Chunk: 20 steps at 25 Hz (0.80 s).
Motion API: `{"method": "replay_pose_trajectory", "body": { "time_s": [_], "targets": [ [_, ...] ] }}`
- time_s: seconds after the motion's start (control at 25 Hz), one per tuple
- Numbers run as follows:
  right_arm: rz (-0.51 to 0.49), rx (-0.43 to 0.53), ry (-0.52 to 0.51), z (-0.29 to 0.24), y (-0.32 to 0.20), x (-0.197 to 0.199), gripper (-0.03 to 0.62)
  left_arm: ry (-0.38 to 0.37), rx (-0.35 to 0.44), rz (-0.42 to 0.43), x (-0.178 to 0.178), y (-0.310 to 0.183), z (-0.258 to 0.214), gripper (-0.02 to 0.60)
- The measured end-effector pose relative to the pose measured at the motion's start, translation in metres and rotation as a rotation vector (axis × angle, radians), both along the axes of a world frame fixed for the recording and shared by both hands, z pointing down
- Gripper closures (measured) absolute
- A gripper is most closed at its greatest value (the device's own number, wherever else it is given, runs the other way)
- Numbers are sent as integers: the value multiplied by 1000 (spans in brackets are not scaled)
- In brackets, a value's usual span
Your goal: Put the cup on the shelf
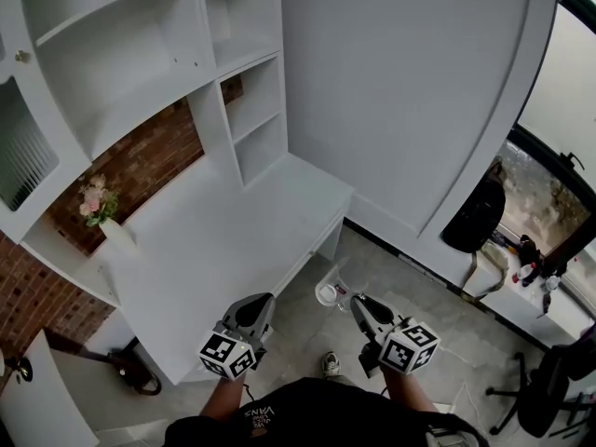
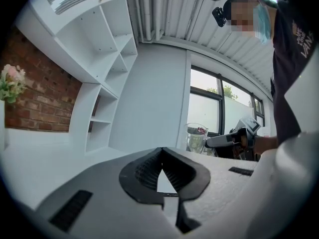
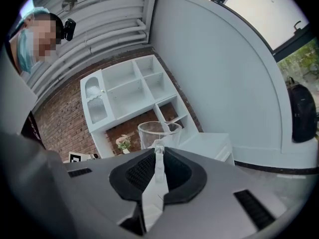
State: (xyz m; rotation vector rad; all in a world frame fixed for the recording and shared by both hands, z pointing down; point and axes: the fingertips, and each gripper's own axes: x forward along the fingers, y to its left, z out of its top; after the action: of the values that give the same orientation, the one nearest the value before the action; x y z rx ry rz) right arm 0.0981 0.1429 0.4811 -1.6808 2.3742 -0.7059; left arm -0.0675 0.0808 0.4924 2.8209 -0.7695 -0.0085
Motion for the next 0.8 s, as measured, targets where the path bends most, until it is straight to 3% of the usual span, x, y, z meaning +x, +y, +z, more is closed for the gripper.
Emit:
{"method": "replay_pose_trajectory", "body": {
  "time_s": [0.52,0.8],
  "targets": [
    [-142,6,14,-7,-66,75,554,-36,-5,-100,72,-43,4,574],
    [-213,-2,-10,-10,-88,89,553,-36,-22,-160,86,-54,7,574]
  ]
}}
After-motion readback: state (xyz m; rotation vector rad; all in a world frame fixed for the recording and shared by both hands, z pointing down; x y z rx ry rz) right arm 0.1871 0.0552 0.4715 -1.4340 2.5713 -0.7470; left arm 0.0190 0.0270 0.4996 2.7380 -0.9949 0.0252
